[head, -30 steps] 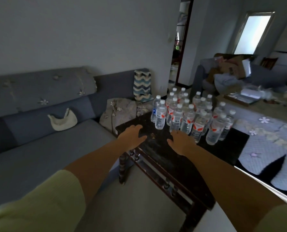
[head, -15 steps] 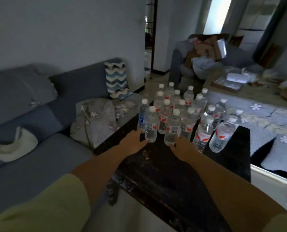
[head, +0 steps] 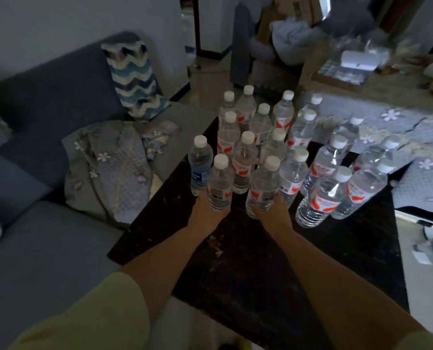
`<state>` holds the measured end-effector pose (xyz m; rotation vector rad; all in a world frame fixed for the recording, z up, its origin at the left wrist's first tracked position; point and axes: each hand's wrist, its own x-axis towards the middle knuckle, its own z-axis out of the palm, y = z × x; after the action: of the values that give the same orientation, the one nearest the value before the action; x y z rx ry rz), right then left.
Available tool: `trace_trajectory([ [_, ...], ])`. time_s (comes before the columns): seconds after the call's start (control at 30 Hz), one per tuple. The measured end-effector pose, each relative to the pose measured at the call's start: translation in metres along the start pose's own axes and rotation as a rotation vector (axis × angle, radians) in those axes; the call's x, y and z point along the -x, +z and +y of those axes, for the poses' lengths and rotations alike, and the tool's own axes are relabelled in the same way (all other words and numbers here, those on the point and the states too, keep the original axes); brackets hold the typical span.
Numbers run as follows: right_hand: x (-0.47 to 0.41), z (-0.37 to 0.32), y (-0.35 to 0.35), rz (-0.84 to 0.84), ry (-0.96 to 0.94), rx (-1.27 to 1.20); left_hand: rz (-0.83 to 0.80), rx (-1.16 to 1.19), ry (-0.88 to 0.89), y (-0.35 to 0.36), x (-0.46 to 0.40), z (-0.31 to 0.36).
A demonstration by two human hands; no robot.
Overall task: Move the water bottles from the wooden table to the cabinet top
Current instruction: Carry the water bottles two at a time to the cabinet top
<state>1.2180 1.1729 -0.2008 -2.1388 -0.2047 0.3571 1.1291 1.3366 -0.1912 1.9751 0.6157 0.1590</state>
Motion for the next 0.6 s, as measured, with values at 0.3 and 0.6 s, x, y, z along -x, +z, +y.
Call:
trace_trajectory([
  [0.3,-0.034,0.027,0.026,0.061,-0.011,-0.247,0.333,0.357,-0.062,0.045,-0.036,-0.011],
  [0.6,-0.048,0.020,0.026,0.011,-0.087,-0.192,0.345,0.267,-0.090,0.043,-0.046,-0.022],
])
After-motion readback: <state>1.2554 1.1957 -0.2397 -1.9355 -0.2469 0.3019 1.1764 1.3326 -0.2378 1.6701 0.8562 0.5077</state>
